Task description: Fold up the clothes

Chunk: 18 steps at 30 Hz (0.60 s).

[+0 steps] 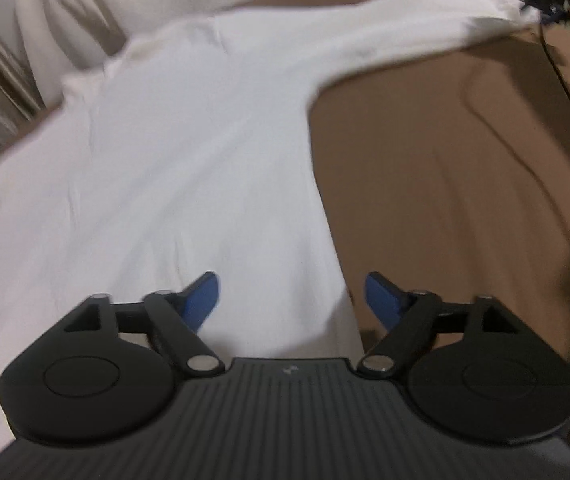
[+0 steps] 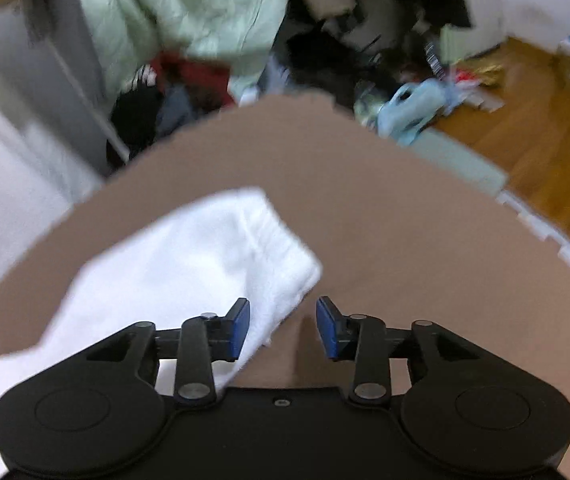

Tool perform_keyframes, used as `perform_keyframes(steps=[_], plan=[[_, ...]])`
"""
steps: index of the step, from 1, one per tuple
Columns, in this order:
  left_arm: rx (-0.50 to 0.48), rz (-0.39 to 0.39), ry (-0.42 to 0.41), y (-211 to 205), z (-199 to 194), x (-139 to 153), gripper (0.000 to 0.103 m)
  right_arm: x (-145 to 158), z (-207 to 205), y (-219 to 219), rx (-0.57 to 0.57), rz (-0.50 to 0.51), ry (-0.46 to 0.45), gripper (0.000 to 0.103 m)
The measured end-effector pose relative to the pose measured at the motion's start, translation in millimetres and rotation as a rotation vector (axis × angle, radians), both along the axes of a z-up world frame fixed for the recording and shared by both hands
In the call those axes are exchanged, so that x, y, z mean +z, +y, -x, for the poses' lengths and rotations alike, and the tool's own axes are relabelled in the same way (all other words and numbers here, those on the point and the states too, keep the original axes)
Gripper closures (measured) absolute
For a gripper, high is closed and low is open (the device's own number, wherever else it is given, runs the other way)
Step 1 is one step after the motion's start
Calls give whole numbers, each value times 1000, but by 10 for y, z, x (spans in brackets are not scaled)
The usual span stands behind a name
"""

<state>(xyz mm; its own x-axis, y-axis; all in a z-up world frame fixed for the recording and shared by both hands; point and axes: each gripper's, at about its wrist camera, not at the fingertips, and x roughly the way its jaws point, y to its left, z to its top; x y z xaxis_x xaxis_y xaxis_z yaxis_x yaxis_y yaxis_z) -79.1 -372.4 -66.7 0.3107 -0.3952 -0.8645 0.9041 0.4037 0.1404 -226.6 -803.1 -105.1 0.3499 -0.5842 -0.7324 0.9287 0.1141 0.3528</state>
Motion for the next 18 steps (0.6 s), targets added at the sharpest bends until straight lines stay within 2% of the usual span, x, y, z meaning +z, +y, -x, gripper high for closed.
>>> perform_keyframes(steps=[1, 2, 3, 5, 8, 10, 11, 12, 13, 14, 15, 18], plan=[[-7, -7, 12, 66, 29, -46, 13, 156, 35, 66, -9, 13, -26, 48], [-14, -15, 21, 128, 58, -95, 11, 266, 54, 161, 26, 8, -108, 42], [-21, -23, 30, 190, 88, -144, 7, 354, 43, 244, 89, -11, -191, 41], [-32, -28, 43, 285, 136, -244, 6, 431, -34, 421, 237, -93, -326, 39], [-34, 46, 66, 382, 181, -342, 0, 262, -313, 709, 446, -306, -492, 39], [-11, 67, 62, 416, 194, -375, 1, 63, -522, 922, 533, -440, -553, 39], [-4, 66, 37, 425, 213, -375, 11, -38, -621, 1031, 560, -493, -566, 39], [2, 64, 10, 434, 232, -375, 37, -127, -735, 1162, 590, -519, -541, 39], [12, 70, -1, 447, 228, -350, 52, -216, -849, 1293, 621, -544, -516, 39], [23, 76, -11, 461, 221, -323, 78, -304, -965, 1420, 653, -569, -488, 39], [39, 85, -9, 485, 179, -298, 90, -387, -1096, 1513, 700, -584, -449, 39], [76, 111, -5, 564, 39, -244, 92, -548, -1403, 1775, 851, -623, -372, 39]])
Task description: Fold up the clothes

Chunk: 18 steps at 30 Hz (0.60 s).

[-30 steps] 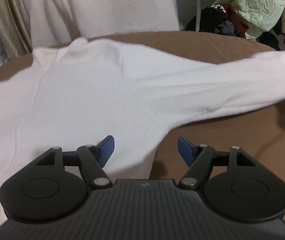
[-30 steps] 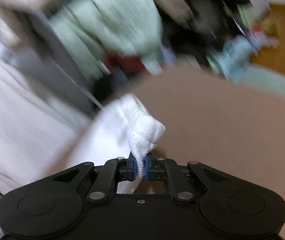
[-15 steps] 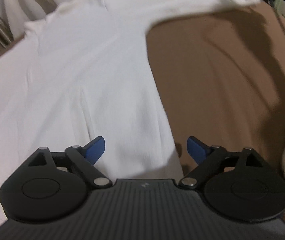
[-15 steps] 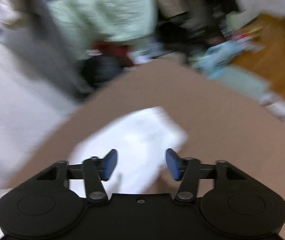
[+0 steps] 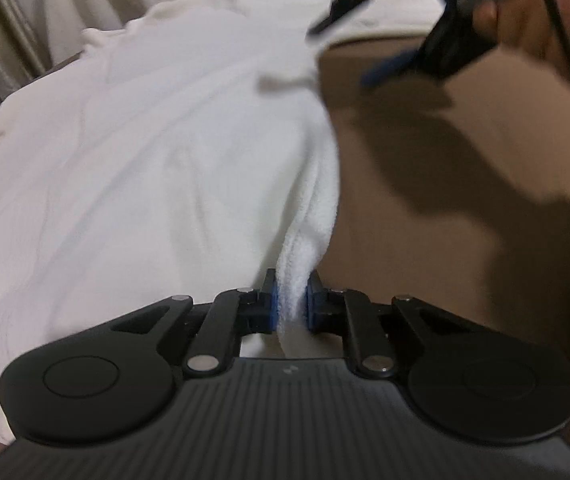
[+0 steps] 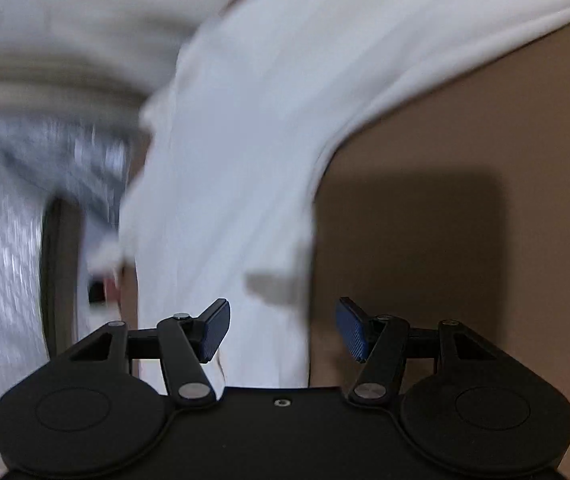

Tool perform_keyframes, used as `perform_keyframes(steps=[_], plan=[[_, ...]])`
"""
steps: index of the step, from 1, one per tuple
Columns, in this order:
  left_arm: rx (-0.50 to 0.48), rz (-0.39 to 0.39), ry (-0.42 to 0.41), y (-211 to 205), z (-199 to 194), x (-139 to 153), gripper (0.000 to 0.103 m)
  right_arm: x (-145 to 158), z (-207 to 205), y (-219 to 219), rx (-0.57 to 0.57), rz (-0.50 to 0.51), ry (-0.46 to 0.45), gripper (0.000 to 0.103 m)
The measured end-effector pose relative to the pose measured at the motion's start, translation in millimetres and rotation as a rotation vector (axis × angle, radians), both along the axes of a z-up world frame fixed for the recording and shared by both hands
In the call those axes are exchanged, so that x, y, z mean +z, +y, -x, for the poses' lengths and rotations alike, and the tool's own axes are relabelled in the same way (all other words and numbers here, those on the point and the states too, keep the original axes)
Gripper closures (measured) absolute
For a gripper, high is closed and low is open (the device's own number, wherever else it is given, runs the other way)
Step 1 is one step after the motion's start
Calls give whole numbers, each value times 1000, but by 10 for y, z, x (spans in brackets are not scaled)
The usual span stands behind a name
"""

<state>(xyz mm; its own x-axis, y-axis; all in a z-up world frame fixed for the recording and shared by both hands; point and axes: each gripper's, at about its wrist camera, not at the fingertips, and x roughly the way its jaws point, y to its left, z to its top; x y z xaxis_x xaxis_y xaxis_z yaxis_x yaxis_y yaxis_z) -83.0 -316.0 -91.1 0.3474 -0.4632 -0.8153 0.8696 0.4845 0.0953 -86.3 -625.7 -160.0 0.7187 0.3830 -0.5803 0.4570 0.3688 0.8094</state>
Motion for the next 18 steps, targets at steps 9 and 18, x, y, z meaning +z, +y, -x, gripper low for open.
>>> perform_keyframes(steps=[9, 18], plan=[[-218, 35, 7, 6, 263, 420, 95, -103, -289, 293, 279, 101, -108, 93], [-351, 70, 212, 154, 264, 886, 96, 681, 165, 584, 509, 455, -148, 92]])
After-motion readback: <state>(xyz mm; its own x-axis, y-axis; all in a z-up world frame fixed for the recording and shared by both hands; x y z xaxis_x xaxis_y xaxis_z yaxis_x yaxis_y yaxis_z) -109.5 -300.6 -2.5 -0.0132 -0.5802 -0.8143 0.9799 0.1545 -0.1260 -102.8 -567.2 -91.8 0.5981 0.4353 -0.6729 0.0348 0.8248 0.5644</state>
